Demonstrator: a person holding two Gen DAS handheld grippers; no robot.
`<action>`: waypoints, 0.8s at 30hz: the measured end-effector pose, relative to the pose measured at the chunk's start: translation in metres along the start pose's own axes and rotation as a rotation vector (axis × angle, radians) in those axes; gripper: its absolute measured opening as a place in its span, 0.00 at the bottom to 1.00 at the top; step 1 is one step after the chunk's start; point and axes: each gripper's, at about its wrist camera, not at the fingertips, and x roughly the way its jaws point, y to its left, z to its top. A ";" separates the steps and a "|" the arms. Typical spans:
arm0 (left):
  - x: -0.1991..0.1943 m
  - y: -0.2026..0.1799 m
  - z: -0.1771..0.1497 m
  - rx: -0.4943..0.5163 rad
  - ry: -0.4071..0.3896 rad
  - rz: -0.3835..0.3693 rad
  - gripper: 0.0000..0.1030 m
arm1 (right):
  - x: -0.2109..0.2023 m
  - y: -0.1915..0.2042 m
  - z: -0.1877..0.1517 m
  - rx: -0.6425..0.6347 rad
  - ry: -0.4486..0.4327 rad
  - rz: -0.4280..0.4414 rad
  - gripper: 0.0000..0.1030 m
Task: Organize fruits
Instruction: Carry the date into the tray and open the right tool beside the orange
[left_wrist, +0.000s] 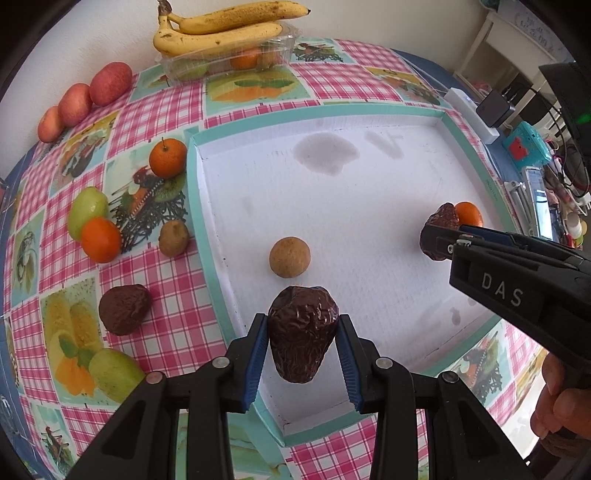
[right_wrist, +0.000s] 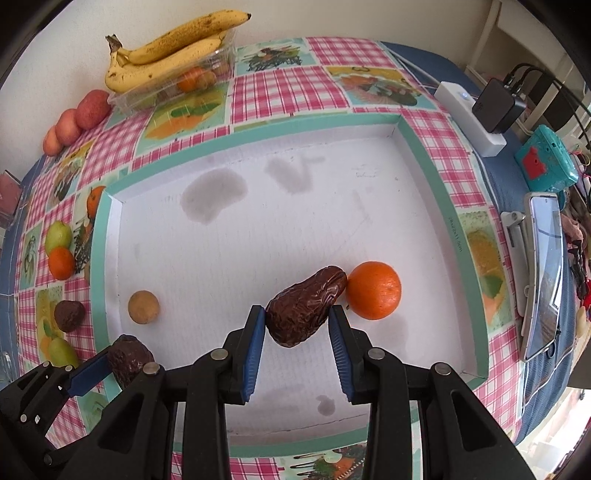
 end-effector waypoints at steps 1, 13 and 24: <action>0.002 -0.001 0.000 0.000 0.002 0.001 0.38 | 0.001 0.000 0.000 -0.001 0.001 -0.001 0.36; 0.021 -0.006 0.000 -0.001 0.033 0.014 0.38 | 0.001 0.001 -0.001 -0.003 0.002 -0.004 0.36; 0.021 -0.007 -0.002 0.002 0.034 0.015 0.39 | 0.002 0.002 -0.001 -0.006 0.005 -0.008 0.36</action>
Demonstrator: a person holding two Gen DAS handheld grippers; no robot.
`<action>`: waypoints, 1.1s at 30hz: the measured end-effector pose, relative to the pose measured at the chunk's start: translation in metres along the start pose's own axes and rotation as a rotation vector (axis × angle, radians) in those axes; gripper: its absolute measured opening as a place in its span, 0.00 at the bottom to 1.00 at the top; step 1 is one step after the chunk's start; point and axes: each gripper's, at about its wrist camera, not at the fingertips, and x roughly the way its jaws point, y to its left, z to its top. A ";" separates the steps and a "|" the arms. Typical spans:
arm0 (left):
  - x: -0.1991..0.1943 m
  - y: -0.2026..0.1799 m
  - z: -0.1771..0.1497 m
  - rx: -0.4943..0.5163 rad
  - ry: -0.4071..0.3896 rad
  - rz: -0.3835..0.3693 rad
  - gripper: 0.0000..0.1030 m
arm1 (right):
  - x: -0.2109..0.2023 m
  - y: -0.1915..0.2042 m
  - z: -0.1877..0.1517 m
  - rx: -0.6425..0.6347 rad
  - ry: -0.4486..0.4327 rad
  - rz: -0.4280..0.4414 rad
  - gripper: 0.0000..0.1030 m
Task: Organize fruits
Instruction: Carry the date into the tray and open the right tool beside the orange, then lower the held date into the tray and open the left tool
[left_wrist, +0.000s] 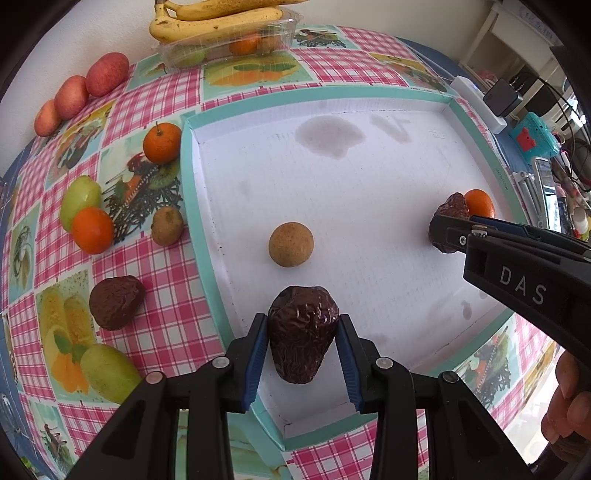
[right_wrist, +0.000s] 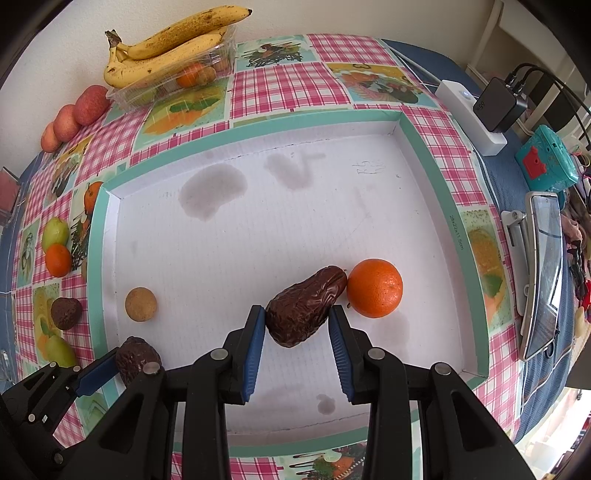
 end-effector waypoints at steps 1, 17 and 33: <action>0.000 0.000 0.000 0.002 0.000 -0.001 0.39 | 0.000 0.000 0.000 -0.003 0.000 -0.002 0.36; -0.009 0.010 0.001 -0.017 -0.008 -0.031 0.52 | -0.016 -0.004 0.005 -0.002 -0.032 0.001 0.48; -0.040 0.059 0.005 -0.153 -0.090 0.013 0.78 | -0.037 -0.002 0.004 0.016 -0.094 -0.015 0.82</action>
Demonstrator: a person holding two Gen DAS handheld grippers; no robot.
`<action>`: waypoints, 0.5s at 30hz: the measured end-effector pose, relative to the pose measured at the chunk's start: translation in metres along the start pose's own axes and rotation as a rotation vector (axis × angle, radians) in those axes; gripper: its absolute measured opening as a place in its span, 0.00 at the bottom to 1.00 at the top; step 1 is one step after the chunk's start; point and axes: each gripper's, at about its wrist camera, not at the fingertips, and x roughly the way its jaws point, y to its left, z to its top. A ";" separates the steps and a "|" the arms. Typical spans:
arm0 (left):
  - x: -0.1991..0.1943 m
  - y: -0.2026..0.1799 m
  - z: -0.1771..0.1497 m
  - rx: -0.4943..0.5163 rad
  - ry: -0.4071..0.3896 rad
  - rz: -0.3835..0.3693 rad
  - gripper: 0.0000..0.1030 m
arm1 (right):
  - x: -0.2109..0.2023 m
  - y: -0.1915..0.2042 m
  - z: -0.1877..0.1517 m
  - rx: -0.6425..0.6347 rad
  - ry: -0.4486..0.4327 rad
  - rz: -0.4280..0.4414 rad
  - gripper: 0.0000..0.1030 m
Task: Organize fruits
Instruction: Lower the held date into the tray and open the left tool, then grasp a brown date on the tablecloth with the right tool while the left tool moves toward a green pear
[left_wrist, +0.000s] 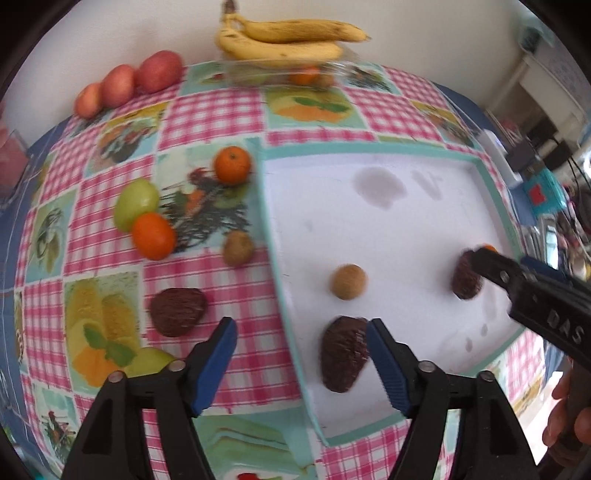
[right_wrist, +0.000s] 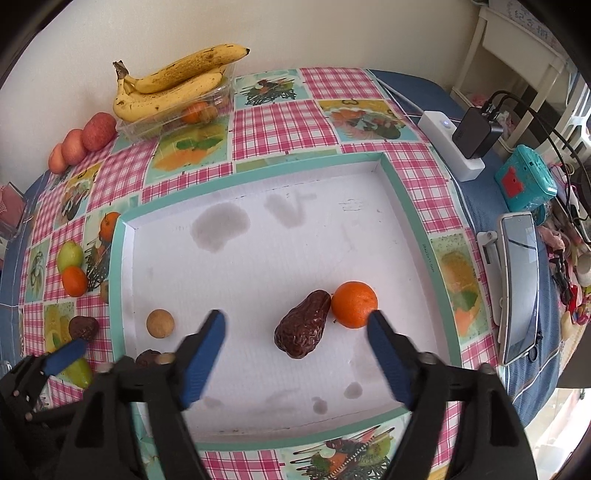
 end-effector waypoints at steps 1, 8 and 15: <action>-0.001 0.004 -0.002 -0.018 -0.006 0.004 0.82 | 0.000 0.001 0.000 0.001 0.000 0.000 0.82; -0.010 0.052 0.006 -0.191 -0.057 0.057 0.98 | -0.002 0.007 -0.001 -0.012 -0.005 -0.003 0.82; -0.029 0.100 0.008 -0.315 -0.126 0.128 1.00 | -0.006 0.025 0.000 -0.046 -0.015 0.007 0.84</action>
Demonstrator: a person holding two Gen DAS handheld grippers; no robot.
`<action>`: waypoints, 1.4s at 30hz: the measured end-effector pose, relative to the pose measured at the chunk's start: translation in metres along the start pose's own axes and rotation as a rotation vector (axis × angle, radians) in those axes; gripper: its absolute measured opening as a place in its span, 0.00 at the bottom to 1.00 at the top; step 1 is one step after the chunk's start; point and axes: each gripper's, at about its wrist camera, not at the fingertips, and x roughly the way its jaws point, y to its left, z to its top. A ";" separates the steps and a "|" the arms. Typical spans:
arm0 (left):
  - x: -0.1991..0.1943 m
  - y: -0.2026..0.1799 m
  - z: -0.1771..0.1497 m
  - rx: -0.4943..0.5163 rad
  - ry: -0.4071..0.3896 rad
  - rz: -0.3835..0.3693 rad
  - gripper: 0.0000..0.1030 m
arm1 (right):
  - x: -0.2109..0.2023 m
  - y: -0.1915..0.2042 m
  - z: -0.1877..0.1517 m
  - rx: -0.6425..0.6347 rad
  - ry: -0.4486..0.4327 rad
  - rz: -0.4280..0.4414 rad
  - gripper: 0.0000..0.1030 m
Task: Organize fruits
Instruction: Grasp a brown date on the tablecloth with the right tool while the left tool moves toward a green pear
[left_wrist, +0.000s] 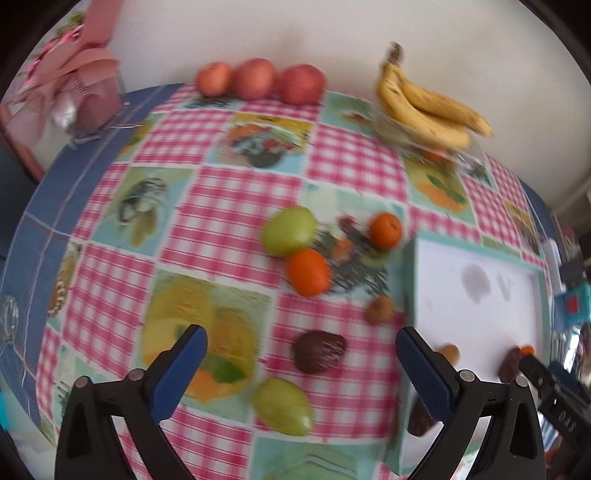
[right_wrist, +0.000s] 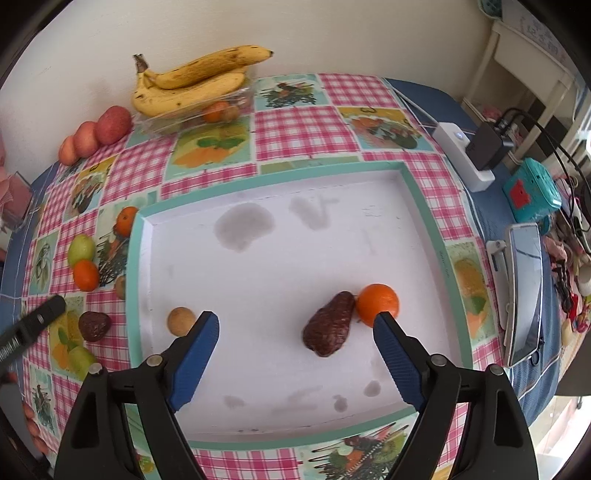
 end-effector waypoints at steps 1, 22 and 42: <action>-0.002 0.007 0.003 -0.017 -0.008 0.003 1.00 | -0.001 0.004 0.000 -0.008 -0.003 0.001 0.84; -0.033 0.084 0.022 -0.181 -0.108 0.052 1.00 | -0.007 0.107 -0.003 -0.151 -0.022 0.119 0.85; -0.030 0.114 0.028 -0.205 -0.099 0.058 1.00 | 0.010 0.177 -0.007 -0.193 0.004 0.234 0.85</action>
